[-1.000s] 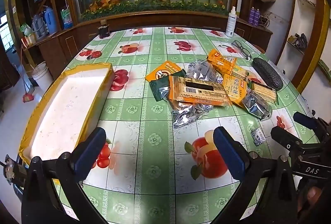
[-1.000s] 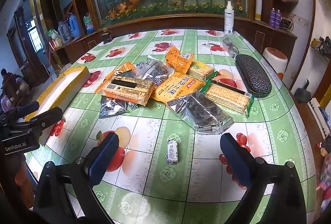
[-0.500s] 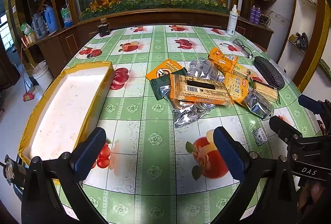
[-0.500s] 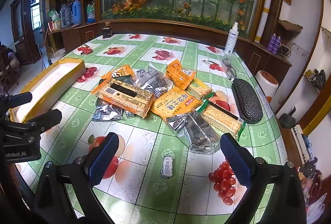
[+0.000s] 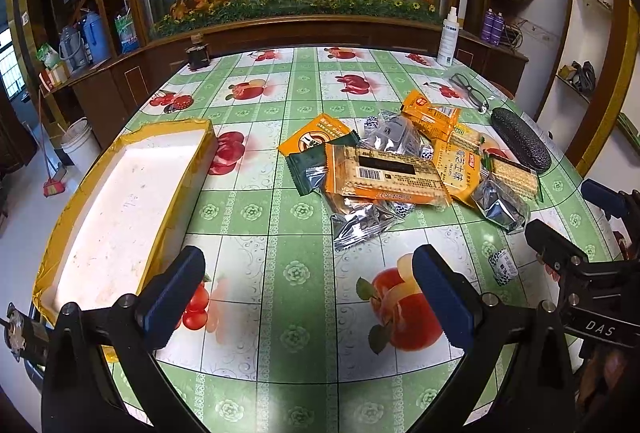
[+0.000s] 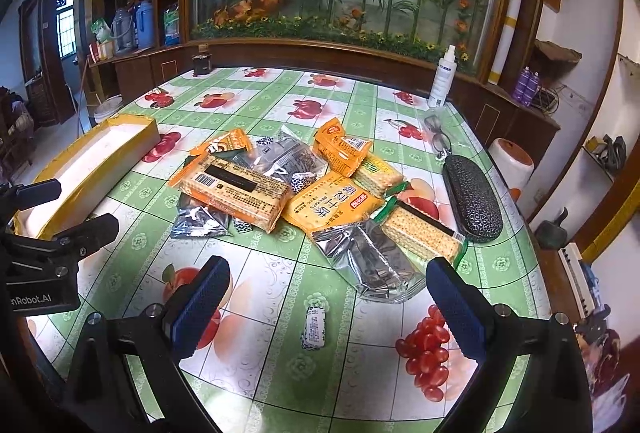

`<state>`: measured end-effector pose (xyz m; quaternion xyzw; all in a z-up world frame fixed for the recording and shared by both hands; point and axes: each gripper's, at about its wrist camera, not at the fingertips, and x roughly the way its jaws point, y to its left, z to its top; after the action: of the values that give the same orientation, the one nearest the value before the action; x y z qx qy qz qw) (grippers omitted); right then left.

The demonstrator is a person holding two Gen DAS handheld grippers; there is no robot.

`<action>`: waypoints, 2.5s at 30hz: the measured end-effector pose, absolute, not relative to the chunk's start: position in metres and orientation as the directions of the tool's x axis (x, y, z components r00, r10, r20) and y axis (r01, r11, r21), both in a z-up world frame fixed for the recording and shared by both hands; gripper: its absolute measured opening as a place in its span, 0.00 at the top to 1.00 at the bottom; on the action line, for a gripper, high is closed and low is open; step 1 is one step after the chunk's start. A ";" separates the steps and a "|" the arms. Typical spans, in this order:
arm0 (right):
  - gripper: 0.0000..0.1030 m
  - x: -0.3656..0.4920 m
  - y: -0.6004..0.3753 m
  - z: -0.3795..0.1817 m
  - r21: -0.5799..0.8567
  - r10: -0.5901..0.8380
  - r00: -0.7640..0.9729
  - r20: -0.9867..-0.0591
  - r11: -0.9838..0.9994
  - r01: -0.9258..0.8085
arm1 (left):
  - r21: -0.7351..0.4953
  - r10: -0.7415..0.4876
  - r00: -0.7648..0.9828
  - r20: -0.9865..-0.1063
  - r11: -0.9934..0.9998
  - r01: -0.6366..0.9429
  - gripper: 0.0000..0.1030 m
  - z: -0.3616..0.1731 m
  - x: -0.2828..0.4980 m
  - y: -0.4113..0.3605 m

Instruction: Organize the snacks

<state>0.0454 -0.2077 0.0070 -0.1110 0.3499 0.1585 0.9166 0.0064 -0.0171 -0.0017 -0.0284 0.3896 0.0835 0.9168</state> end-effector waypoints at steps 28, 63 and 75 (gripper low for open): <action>0.03 0.041 -0.205 0.014 -0.128 0.188 0.734 -0.653 0.927 -0.351 | 0.037 0.155 0.704 -0.693 0.983 -0.180 0.00 0.006 0.000 -0.019; 0.03 0.039 -0.208 0.008 -0.094 0.201 0.716 -0.669 0.932 -0.349 | 0.094 0.237 0.722 -0.651 0.968 -0.232 0.00 0.019 -0.007 -0.019; 0.03 0.048 -0.220 -0.004 -0.034 0.230 0.678 -0.698 0.935 -0.352 | 0.073 0.200 0.685 -0.701 0.975 -0.210 0.00 -0.001 0.007 -0.011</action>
<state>0.0476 -0.2202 -0.0044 -0.0833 0.3681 0.1596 0.9122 0.0071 -0.0107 -0.0005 -0.0066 0.3810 0.1116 0.9178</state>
